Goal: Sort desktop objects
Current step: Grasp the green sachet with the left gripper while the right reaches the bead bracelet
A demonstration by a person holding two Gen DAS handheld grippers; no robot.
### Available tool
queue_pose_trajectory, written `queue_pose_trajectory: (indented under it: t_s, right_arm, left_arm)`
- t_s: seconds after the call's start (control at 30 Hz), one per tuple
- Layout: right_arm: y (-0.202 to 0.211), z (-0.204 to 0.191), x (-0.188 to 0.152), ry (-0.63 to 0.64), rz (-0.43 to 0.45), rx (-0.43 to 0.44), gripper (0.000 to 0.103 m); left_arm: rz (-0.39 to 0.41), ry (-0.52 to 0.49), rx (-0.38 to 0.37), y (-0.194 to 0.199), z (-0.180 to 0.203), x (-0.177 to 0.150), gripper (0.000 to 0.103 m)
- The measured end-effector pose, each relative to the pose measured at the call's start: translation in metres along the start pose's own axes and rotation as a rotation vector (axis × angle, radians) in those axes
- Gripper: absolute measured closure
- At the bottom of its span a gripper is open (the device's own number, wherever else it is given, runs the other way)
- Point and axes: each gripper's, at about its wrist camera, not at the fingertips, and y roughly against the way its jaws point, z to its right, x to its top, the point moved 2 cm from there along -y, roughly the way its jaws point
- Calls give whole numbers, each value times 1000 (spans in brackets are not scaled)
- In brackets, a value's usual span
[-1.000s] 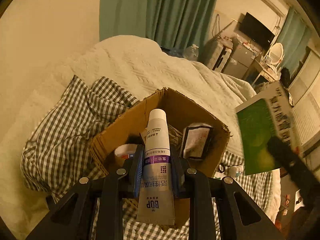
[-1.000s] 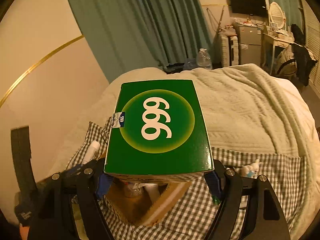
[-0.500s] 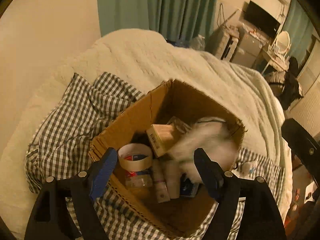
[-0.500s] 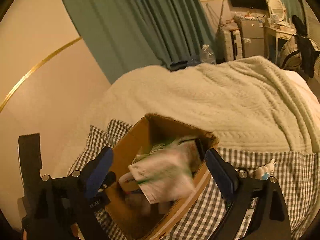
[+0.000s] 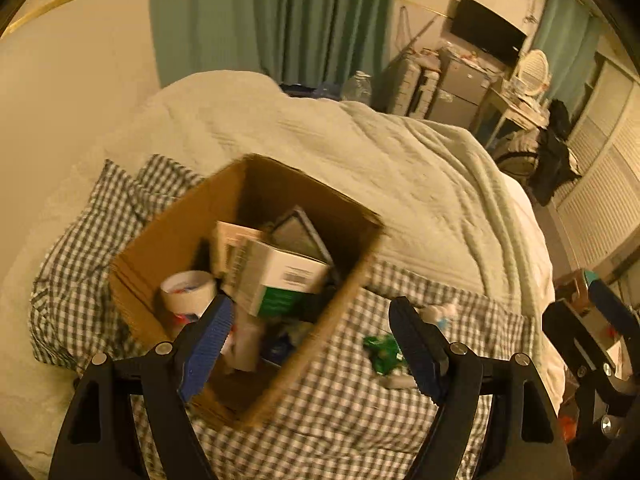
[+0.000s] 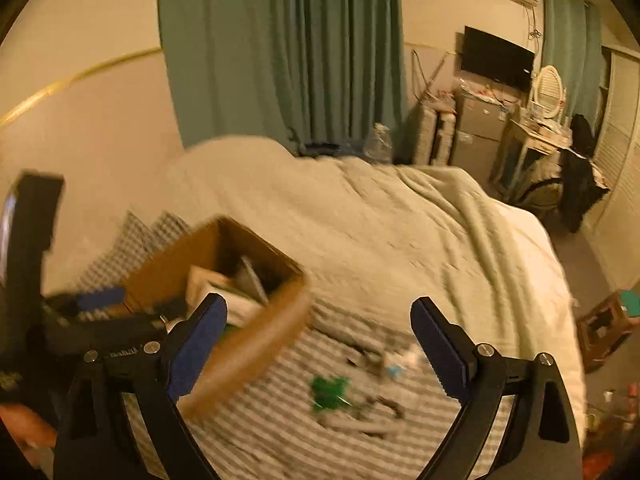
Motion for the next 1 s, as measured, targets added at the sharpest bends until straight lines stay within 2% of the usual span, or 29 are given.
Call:
queue_pose_trajectory:
  t_s: [0.2, 0.3, 0.37, 0.43, 0.53, 0.6, 0.67, 0.73, 0.9, 1.0]
  right_arm:
    - [14, 75, -38, -183, -97, -13, 10]
    - [24, 97, -57, -224, -115, -39, 10]
    - [28, 108, -69, -243, -134, -48, 12]
    - [23, 116, -83, -238, -162, -62, 17]
    - [8, 122, -102, -263, -203, -64, 33]
    - [-13, 129, -120, -311, -258, -27, 55]
    - [-27, 131, -131, -330, -298, -19, 61]
    - [-45, 135, -142, -355, -323, -2, 61]
    - [-81, 144, -157, -390, -374, 19, 61]
    - [-103, 149, -162, -428, -407, 30, 61]
  left_arm:
    - [-20, -9, -26, -12, 46, -28, 20]
    - [-35, -26, -41, -25, 65, -44, 20]
    - [-40, -57, -26, -36, 73, -54, 20]
    - [-59, -67, -3, -49, 75, -65, 20]
    - [-111, -11, 19, -74, 65, -81, 20]
    - [-158, 38, 16, -92, 56, -91, 20]
    - [-179, 51, 22, -108, 52, -97, 20]
    - [-185, 42, 31, -120, 53, -103, 20]
    - [-215, -66, 21, -152, 67, -109, 20]
    - [-237, -64, 10, -169, 75, -114, 20]
